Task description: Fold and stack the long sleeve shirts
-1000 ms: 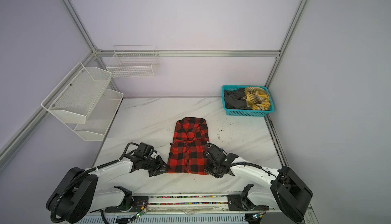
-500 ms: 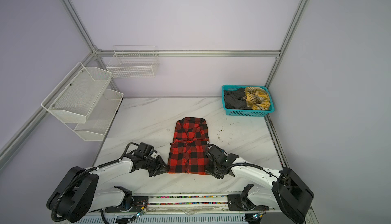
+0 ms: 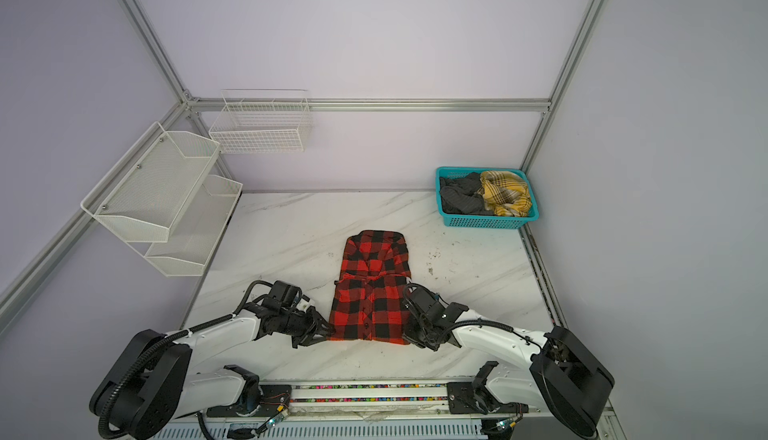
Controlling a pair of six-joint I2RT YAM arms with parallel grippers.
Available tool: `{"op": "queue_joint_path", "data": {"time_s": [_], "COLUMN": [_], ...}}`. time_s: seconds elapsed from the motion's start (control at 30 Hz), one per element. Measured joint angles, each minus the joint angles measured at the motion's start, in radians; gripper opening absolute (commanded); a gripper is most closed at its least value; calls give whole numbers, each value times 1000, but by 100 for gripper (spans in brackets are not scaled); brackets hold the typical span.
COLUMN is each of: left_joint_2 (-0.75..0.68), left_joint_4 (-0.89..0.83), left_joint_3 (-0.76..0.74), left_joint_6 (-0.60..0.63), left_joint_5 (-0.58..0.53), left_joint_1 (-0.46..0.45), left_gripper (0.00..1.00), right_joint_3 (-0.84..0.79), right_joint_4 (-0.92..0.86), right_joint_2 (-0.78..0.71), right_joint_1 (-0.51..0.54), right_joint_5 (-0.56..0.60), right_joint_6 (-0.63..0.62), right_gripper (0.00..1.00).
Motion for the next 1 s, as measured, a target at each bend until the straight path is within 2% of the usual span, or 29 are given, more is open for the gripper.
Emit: {"op": "queue_joint_path", "data": {"time_s": [0.2, 0.4, 0.63, 0.8, 1.0], "left_joint_2": [-2, -34, -145, -234, -443], "left_joint_4": [-19, -29, -78, -180, -357], "left_joint_3": [0, 0, 0, 2, 3], "left_joint_6": [9, 14, 14, 13, -4], "left_joint_5": [-20, -34, -58, -98, -165], "left_joint_1": [0, -1, -15, -77, -121], "left_gripper": [1, 0, 0, 0, 0], "right_joint_3": [8, 56, 87, 102, 112], "right_joint_4": [-19, -73, -137, -206, -261], "right_joint_2": [-19, -70, -126, -184, -259], "right_joint_1": [0, 0, 15, 92, 202], "right_joint_5": [5, 16, 31, 53, 88], "right_joint_6": [-2, -5, -6, 8, 78], "right_gripper": [0, 0, 0, 0, 0]}}
